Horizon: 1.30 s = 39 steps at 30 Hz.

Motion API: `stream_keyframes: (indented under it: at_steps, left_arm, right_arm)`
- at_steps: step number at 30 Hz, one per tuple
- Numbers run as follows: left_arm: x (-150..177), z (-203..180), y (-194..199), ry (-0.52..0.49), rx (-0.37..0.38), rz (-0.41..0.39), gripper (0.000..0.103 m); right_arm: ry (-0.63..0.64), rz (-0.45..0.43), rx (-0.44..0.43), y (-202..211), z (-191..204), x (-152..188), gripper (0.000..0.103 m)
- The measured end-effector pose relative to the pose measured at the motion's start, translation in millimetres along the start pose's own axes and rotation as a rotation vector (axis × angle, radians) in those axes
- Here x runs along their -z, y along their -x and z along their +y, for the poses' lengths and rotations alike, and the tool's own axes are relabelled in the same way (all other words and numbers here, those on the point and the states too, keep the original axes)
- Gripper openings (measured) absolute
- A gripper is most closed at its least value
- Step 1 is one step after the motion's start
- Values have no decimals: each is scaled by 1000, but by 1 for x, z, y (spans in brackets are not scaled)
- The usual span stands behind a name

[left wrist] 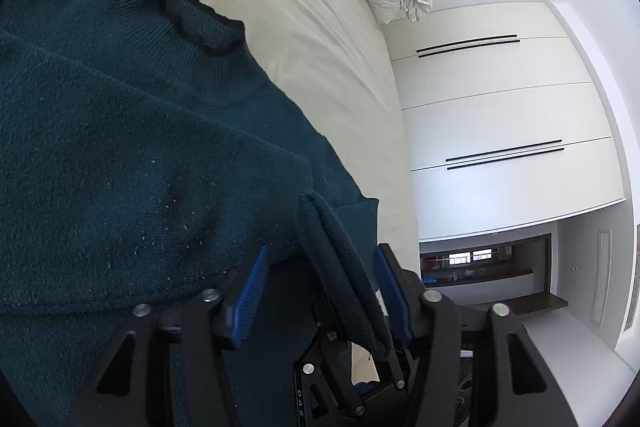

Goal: Fold small clothes

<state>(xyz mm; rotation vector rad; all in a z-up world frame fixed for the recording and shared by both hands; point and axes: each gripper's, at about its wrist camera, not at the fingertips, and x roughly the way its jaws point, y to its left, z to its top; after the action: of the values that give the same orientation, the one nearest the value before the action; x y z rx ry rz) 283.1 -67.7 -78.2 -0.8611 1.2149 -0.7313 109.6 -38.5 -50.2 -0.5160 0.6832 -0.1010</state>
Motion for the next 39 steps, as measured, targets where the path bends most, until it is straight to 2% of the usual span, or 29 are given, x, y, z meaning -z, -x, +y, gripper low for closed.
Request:
stream_keyframes:
  at_steps: [5,8,11,12,14,15,16,18,22,27,30,34,36,39]
  left_arm:
    - [-1,0,-10,-7,-13,33,9]
    - [-2,-10,-8,-47,-25,30,8]
    - [-4,-21,9,-109,-44,10,8]
    - [-5,-27,16,-134,-52,-5,8]
    - [-11,-37,33,-177,-59,-32,8]
    - [-14,-43,41,-196,-63,-44,8]
    - [-17,-48,49,-214,-69,-55,8]
    - [-23,-57,64,-251,-83,-73,8]
    - [-30,-57,93,-296,-141,-112,8]
    - [-44,-11,119,-213,-196,-154,8]
    - [-48,22,127,-153,-211,-159,8]
    - [-51,61,128,-84,-207,-156,8]
    - [-50,72,127,-65,-212,-154,8]
    - [-43,79,124,-68,-211,-146,8]
  right_arm:
    - [-12,9,-20,6,2,8,7]
    - [-39,18,-77,11,0,12,8]
    - [-95,3,-156,27,-10,21,16]
    - [-137,1,-193,33,-17,25,20]
    - [-258,0,-271,42,-37,35,37]
    - [-328,0,-310,45,-47,41,63]
    - [-405,-14,-348,48,-58,49,78]
    - [-546,-26,-417,47,-75,64,79]
    - [-865,90,-572,14,-115,98,79]
    - [-1195,174,-642,-24,-155,150,79]
    - [-1352,161,-704,-36,-170,176,79]
    - [-1485,144,-788,-43,-178,193,79]
    - [-1585,132,-846,-43,-178,198,79]
    - [-1733,110,-882,-48,-192,195,79]
